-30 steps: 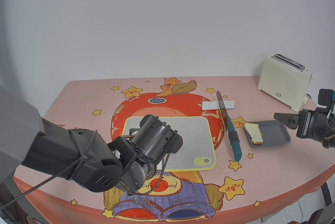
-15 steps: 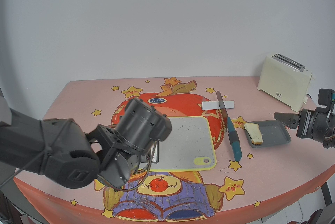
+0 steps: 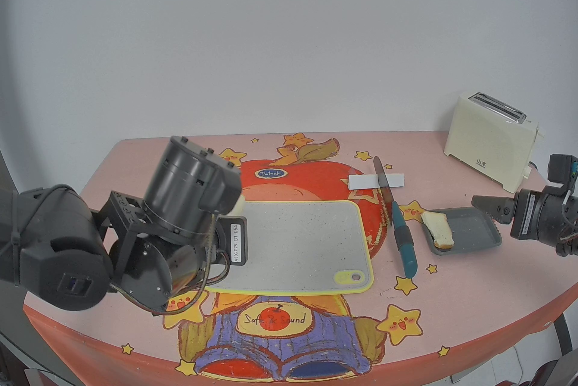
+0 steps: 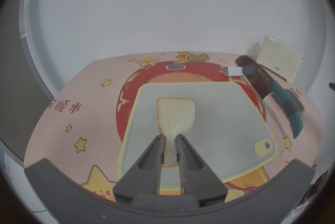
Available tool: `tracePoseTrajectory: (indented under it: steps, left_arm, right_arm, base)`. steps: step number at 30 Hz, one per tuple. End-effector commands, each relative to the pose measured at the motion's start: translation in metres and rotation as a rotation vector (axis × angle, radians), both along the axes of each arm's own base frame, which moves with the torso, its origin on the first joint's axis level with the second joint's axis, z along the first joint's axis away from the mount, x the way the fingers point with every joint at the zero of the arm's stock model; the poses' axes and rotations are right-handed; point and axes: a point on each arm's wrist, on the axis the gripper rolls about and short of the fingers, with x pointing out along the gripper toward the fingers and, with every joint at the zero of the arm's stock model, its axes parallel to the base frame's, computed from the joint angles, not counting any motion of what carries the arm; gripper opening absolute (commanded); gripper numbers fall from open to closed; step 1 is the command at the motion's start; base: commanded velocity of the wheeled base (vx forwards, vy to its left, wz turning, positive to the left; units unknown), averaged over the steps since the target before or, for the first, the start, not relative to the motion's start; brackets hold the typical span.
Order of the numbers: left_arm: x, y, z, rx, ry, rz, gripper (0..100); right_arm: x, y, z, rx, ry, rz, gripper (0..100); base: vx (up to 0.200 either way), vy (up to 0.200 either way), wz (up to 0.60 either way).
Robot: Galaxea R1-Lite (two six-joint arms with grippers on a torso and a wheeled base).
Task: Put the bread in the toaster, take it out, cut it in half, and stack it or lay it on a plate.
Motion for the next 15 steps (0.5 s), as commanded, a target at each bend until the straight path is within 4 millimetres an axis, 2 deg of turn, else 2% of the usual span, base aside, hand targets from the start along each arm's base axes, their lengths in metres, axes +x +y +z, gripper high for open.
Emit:
tracePoseTrajectory:
  steps: [1, 15]
  left_arm:
    - [-0.0003, 0.0037, 0.0045, -0.013, -0.009, 0.005, 0]
    - [-0.0034, 0.0062, 0.0098, -0.023, -0.022, 0.001, 0]
  right_arm:
    - [0.0003, 0.0, -0.0002, -0.001, 0.001, -0.001, 100]
    - [0.0008, 0.0003, -0.0009, -0.003, 0.005, -0.001, 100]
  base:
    - [0.0, 0.0, 0.0]
    - [0.0, -0.2, 0.0]
